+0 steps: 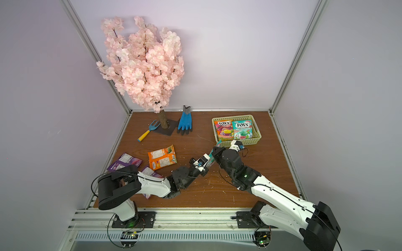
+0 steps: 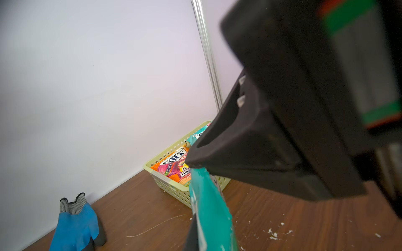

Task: Put the candies in the basket
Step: Pick up the candy at the center of the board.

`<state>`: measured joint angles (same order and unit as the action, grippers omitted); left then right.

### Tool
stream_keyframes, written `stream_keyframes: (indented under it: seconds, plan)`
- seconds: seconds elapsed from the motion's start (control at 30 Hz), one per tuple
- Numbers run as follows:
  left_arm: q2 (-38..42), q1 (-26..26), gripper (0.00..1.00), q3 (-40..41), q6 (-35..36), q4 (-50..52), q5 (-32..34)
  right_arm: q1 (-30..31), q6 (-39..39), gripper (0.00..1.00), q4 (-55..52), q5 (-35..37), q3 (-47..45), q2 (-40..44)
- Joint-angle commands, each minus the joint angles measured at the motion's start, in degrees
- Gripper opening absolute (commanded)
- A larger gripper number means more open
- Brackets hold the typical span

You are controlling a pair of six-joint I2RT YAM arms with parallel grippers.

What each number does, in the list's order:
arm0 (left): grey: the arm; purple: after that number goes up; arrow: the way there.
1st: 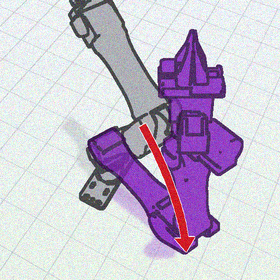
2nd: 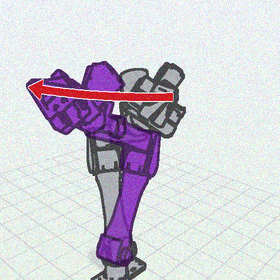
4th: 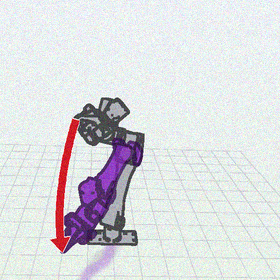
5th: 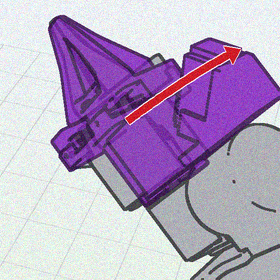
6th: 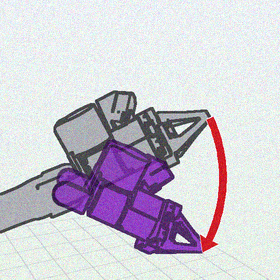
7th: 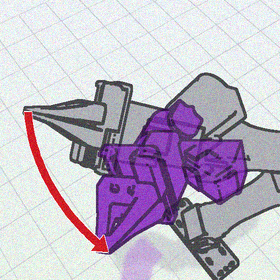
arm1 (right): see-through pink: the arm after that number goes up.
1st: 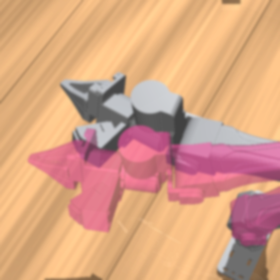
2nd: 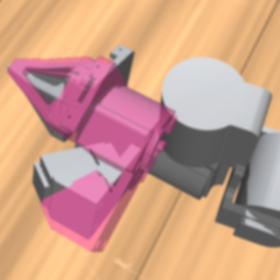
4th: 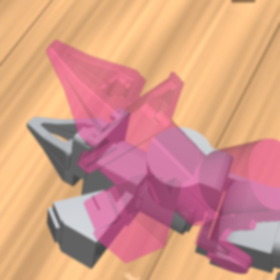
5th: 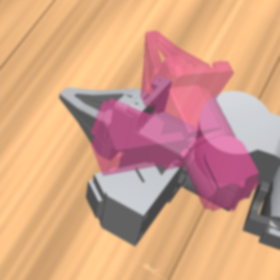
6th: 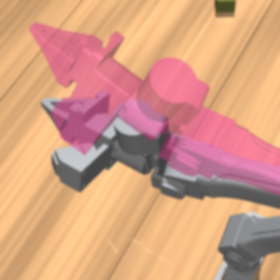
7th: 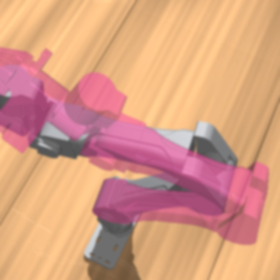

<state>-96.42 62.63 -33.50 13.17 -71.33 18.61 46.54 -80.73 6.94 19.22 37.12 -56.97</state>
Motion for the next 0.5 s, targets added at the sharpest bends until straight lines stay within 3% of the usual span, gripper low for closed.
stream_keyframes:
  seconds: [0.0,0.07,0.13,0.2,0.3,0.47]
  plan:
    - [5.0,-3.1,0.0,0.1,-4.0,3.2,-5.5,0.0,10.2,0.07,10.2,1.2,0.4,1.3]
    - [8.1,-5.7,0.0,-0.1,-6.8,6.3,-10.0,-2.6,21.1,0.37,9.9,-0.9,1.8,1.8]
    - [10.9,-8.5,0.0,-1.7,-9.2,11.9,-14.6,-7.3,36.9,0.56,9.1,-7.3,4.9,1.6]
    - [12.4,-11.1,0.0,-4.5,-10.8,17.8,-19.9,-10.8,46.8,0.63,2.4,-10.9,9.5,0.2]
    - [12.9,-14.7,0.0,-10.1,-13.4,25.4,-26.3,-17.3,53.4,0.68,-7.8,-15.0,16.1,-1.7]
    - [8.9,-21.0,0.0,-20.8,-23.8,30.4,-35.3,-19.9,58.7,0.76,-13.9,-7.1,18.0,0.6]
